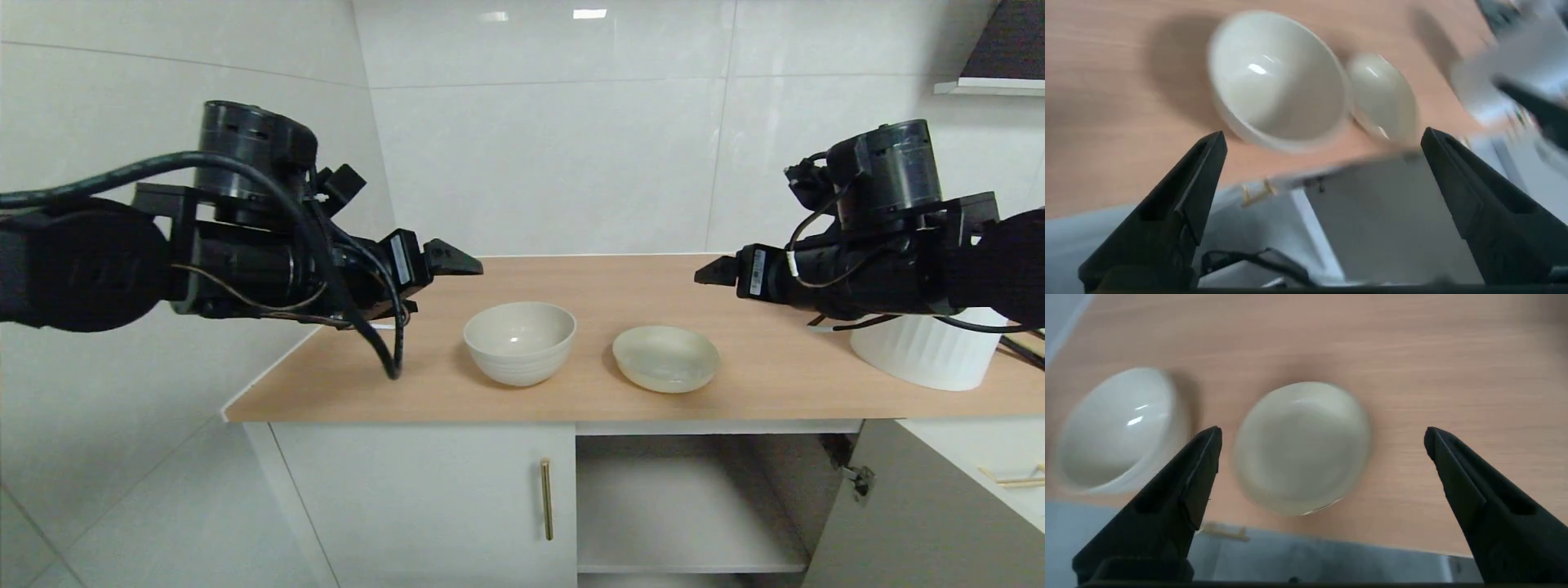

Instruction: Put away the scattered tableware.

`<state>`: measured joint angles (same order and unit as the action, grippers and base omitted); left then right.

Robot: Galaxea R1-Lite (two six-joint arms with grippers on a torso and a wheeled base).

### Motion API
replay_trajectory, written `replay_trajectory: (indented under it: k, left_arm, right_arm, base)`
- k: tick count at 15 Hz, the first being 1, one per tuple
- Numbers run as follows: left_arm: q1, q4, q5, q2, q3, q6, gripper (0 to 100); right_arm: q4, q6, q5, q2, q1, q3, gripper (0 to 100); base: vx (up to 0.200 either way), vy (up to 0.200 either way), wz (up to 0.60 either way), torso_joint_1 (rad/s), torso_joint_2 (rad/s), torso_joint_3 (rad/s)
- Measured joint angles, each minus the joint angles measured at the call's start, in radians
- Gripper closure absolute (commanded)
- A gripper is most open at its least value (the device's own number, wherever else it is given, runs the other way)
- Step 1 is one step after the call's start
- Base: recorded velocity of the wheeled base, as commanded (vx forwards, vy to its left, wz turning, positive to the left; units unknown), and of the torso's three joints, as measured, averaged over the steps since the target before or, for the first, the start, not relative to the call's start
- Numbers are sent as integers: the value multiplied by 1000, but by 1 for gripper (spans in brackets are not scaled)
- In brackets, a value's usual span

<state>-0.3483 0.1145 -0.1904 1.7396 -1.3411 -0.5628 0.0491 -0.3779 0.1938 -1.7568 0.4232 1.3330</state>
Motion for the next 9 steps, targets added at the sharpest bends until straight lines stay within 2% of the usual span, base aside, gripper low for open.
replay_trajectory:
  k: [2, 5, 9]
  left_arm:
    - [-19, 4, 92, 80, -38, -13, 0]
    - [-40, 1, 234, 187, -82, -11, 0]
    - [-52, -19, 291, 296, -133, -6, 0]
  right_arm:
    - [-3, 5, 41, -27, 0, 3, 0]
    - [-4, 6, 48, -54, 0, 4, 0]
    - [-4, 6, 49, -65, 0, 3, 0]
  base:
    - [0, 0, 0, 0, 0, 0]
    - [0, 0, 0, 0, 0, 0]
    - [0, 0, 0, 0, 0, 0]
